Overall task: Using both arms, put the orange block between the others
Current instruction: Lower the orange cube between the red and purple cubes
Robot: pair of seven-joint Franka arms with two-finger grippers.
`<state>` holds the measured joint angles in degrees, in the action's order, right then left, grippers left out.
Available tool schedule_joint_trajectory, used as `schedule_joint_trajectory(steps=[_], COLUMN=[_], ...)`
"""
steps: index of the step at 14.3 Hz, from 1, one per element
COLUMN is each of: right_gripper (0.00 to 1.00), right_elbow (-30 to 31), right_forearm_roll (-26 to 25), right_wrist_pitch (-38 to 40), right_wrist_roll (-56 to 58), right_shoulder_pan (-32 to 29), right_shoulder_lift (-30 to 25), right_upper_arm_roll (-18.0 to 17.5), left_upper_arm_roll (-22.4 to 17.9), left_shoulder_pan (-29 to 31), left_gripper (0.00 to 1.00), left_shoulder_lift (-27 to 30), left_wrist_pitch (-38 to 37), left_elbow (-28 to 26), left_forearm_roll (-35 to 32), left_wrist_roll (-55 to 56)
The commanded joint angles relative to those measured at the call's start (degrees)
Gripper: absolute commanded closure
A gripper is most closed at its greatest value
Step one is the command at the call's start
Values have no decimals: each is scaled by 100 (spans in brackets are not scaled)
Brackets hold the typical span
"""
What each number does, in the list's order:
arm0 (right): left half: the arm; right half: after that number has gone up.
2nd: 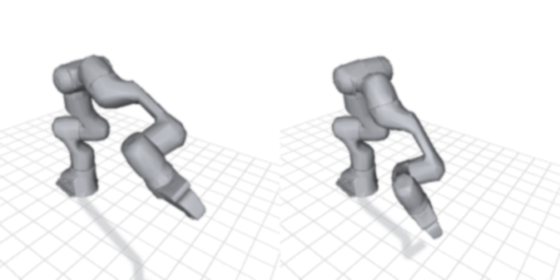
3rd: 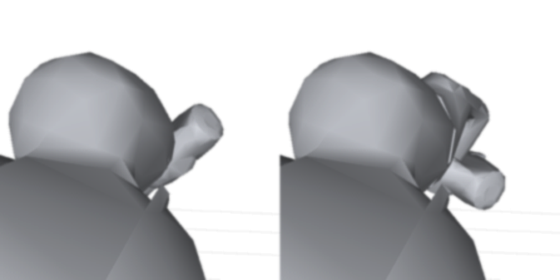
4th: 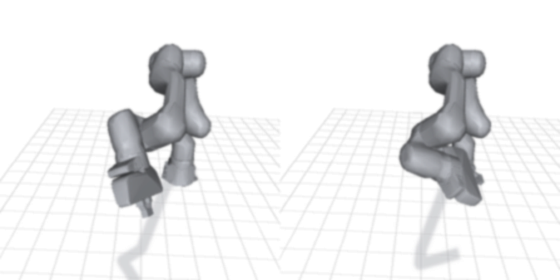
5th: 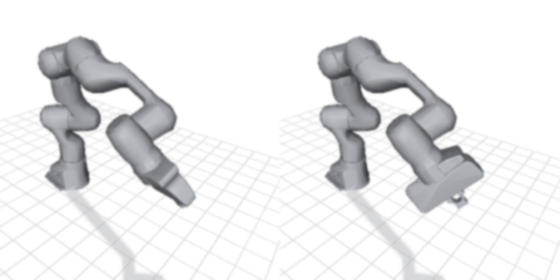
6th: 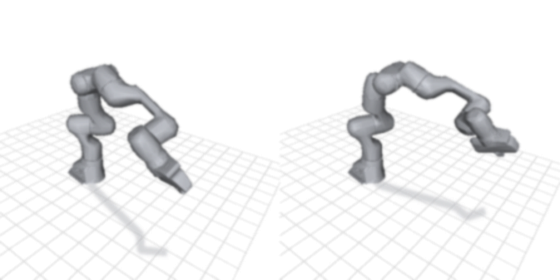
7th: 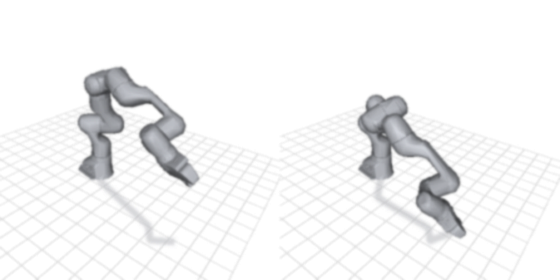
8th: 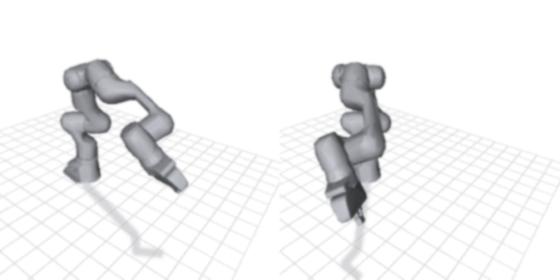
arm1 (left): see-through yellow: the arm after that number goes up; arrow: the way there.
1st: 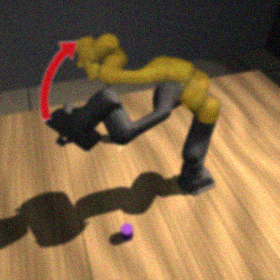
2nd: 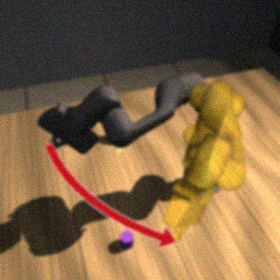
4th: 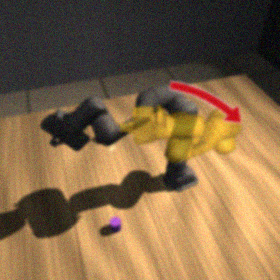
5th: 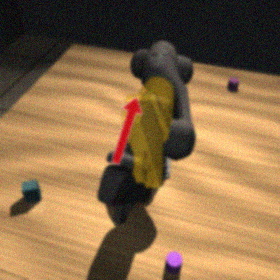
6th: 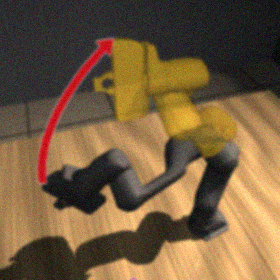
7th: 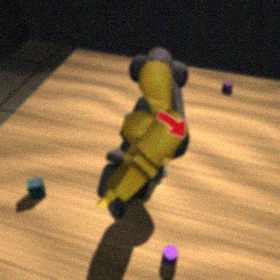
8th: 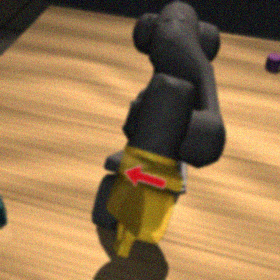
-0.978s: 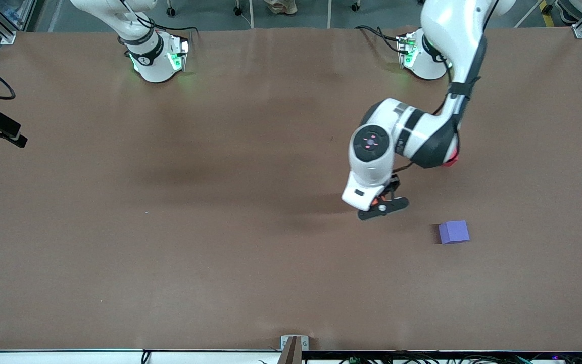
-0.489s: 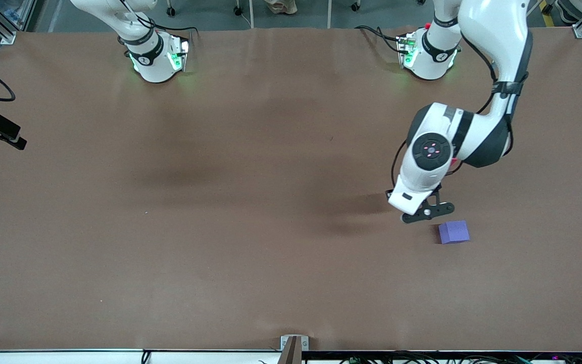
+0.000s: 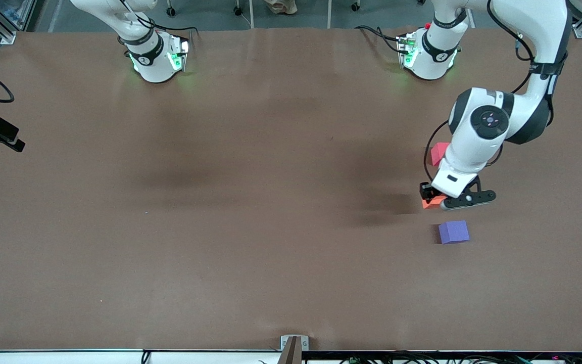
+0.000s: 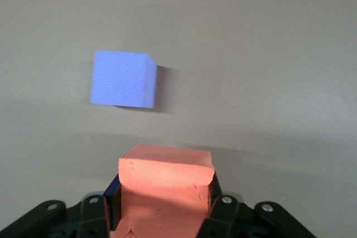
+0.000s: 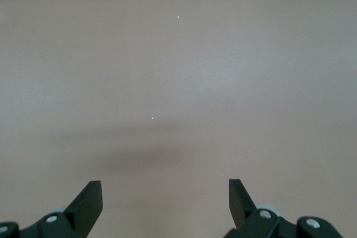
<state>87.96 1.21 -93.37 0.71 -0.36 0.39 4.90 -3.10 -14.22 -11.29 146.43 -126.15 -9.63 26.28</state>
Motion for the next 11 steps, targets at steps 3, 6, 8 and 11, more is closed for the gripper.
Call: schedule_joint_trajectory(steps=[3, 6, 8, 11], right_gripper=[0, 0, 0, 0], right_elbow=[-95, -95, -95, -95], right_forearm_roll=[-50, -68, -112, -130], right_wrist_pitch=[20, 20, 20, 38], right_wrist_roll=[69, 70, 70, 70], right_shoulder_pan=[-130, -263, -219, -201], right_shoulder_lift=[31, 31, 31, 31], right_upper_arm_roll=[-207, -358, -358, -358], left_upper_arm_roll=[64, 73, 73, 64], left_shoulder_pan=[490, 596, 614, 631], left_gripper=[66, 66, 66, 66], left_shoulder_lift=[145, -196, -399, -505], left_wrist_pitch=[587, 1018, 1185, 1606], left_elbow=[-567, -726, -744, -954], left_forearm_roll=[-118, -118, -118, -118], left_wrist_roll=[-552, -588, -580, -597])
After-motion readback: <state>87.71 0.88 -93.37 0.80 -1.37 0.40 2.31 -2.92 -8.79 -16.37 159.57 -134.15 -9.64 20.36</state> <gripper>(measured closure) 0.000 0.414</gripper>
